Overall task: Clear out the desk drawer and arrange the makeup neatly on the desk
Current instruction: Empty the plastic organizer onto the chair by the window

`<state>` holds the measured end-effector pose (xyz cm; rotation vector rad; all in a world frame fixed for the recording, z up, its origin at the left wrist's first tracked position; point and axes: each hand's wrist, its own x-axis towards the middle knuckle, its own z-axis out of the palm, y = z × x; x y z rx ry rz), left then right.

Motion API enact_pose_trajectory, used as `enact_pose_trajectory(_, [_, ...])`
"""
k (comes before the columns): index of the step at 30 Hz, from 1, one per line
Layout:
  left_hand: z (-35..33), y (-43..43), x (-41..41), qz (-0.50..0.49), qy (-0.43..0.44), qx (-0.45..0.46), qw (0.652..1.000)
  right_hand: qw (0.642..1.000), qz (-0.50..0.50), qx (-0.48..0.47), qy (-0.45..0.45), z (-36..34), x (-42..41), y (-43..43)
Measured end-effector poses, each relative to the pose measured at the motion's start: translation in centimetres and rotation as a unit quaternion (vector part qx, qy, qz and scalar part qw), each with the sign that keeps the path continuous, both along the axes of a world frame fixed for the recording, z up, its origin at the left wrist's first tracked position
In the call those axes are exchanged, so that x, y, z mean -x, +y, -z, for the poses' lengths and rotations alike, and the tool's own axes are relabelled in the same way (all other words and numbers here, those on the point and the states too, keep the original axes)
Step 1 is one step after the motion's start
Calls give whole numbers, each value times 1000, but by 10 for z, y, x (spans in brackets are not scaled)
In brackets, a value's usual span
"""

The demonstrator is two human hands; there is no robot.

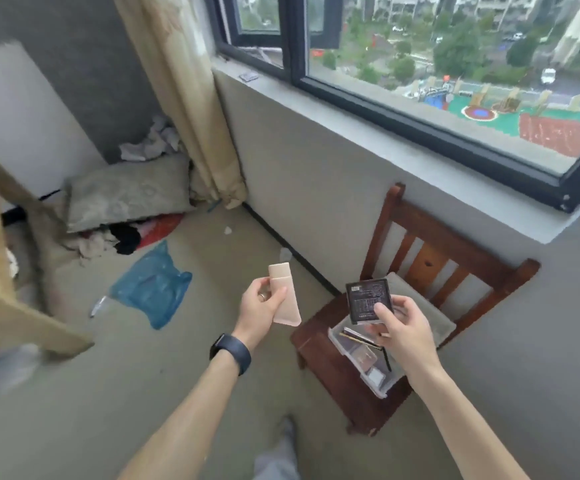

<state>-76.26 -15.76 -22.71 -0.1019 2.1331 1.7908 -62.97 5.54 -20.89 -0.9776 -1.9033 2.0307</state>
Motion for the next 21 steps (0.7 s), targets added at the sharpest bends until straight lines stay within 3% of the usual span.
enact_pose_trajectory(4, [-30, -97, -37, -126, 11, -3, 992, 991, -131, 4, 29, -20, 34, -70])
enact_pose_trajectory(8, [-65, -219, -99, -282, 36, -2, 959, 955, -292, -1, 60, -36, 50, -180])
enact_pose_trajectory(11, [-93, -321, -173, -419, 64, 11, 905, 894, -441, -9, 80, -60, 47, -292])
enact_pose_trajectory(15, [-125, -444, -294, -570, 96, 27, 815, 787, -604, -12, 125, -104, 9, -449])
enact_pose_trajectory(21, [-158, -582, -493, -713, 126, 34, 689, 640, -752, 29, 154, -136, -116, -658])
